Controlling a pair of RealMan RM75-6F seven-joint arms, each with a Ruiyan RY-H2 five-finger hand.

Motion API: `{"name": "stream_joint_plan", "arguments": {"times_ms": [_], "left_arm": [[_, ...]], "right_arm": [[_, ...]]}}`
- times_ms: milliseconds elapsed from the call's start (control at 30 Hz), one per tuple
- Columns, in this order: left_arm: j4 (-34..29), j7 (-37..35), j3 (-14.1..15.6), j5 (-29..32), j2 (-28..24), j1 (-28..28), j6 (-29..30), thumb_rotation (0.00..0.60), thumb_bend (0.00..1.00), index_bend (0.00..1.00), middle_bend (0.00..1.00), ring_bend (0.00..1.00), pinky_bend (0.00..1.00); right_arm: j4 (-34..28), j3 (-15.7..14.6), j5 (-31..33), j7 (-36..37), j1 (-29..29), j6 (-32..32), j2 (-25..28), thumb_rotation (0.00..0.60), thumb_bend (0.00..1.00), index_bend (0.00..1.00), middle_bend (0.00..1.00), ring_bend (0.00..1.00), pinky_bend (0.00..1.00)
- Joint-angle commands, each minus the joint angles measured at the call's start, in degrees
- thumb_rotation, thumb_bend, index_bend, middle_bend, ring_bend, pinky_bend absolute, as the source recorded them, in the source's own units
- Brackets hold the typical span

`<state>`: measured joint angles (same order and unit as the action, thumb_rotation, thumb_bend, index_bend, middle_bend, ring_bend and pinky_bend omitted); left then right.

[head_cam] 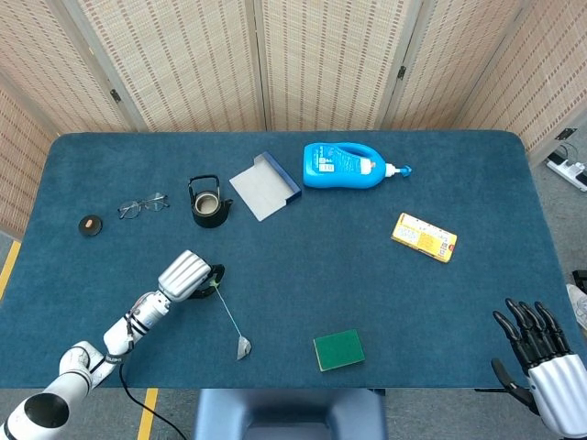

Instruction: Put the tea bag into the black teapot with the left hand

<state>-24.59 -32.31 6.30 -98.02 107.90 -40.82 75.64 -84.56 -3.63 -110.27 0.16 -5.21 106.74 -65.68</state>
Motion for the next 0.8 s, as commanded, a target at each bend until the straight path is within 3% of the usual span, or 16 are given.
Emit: {"name": "stream_joint_plan", "arguments": {"times_ms": [33,600,800], "left_arm": [[-2.8,1.7,-0.9,0.5,-2.3,-0.7,0.7,0.6,0.44,0.63,1.0,1.0,1.0],[-22.7,9.7,-8.3,4.8,-20.1,-7.8,-4.9,0.6,0.45,0.64,1.0,1.0,1.0],[-25.1,8.9,-10.6,5.7,-22.5,-10.4,-7.0,0.6,0.45,0.64,1.0,1.0,1.0]], "right_arm": [[0.0,0.1,0.1,0.2,0.0,0.1,0.0,0.6,0.4,0.0,0.0,0.0,0.0],[-1.5,1.5,4.5,2.7,1.1,-2.6,1.3,0.6,0.4,0.0,0.0,0.0,0.0],[-2.4,2.7,7.1,3.5,1.8,-4.2,1.5,0.6,0.4,0.0,0.0,0.0,0.0]]}}
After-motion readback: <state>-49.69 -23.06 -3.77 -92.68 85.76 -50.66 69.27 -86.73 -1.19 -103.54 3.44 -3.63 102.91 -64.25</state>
